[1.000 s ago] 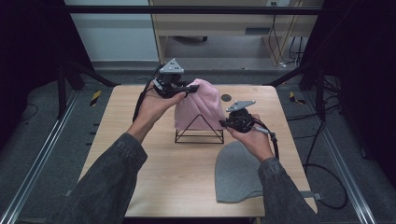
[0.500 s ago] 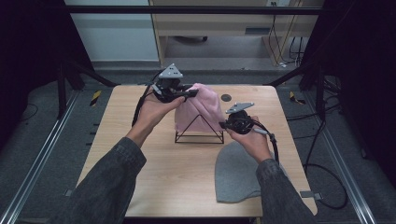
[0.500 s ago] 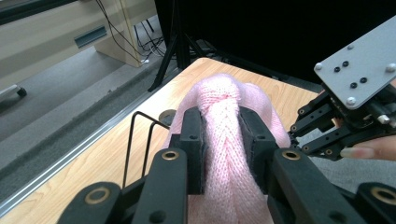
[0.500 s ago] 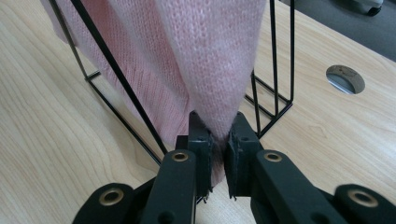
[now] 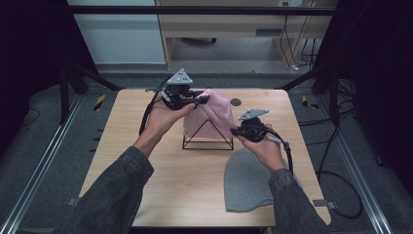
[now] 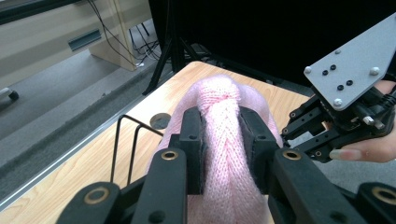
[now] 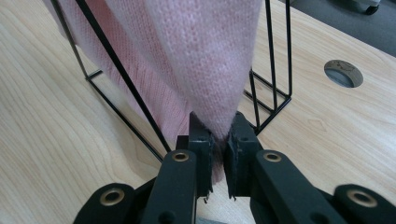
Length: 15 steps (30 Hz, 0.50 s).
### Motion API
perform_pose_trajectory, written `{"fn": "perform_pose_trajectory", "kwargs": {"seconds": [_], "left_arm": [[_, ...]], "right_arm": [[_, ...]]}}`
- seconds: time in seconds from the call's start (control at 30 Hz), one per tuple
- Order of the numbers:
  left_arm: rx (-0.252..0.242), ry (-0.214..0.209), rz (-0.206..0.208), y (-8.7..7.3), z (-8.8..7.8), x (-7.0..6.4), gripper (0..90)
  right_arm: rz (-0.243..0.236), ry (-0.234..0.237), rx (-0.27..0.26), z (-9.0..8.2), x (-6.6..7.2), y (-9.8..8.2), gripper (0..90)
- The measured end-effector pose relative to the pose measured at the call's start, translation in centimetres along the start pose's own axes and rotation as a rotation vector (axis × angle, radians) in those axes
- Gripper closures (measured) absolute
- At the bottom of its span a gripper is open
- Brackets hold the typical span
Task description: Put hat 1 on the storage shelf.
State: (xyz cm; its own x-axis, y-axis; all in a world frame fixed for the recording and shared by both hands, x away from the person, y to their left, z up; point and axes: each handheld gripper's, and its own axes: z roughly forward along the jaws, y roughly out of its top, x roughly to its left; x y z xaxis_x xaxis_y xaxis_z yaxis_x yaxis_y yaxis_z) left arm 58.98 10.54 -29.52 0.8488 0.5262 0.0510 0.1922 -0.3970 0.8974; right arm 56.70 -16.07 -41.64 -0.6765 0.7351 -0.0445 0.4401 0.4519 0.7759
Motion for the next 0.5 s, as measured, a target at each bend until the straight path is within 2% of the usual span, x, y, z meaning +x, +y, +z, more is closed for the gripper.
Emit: {"fn": "perform_pose_trajectory", "kwargs": {"seconds": [0.1, 0.2, 0.3, 0.5], "left_arm": [[0.006, -0.005, 0.010, 0.0, 0.1, -0.3, 73.3], [0.007, -0.004, 0.007, -0.1, 0.4, -0.4, 73.2], [0.025, 0.002, 0.020, -0.4, 0.7, -0.4, 73.1], [0.042, 0.006, 0.007, -1.4, 1.2, 0.1, 73.0]], "right_arm": [[0.001, 0.000, -0.007, -0.1, 0.0, -0.4, 82.8], [0.004, -0.002, 0.001, -0.1, 0.0, -0.5, 82.7], [0.001, -0.009, 0.015, 0.2, -0.1, -0.7, 82.5], [0.010, -0.015, 0.041, 0.8, -0.1, -1.1, 81.9]]}}
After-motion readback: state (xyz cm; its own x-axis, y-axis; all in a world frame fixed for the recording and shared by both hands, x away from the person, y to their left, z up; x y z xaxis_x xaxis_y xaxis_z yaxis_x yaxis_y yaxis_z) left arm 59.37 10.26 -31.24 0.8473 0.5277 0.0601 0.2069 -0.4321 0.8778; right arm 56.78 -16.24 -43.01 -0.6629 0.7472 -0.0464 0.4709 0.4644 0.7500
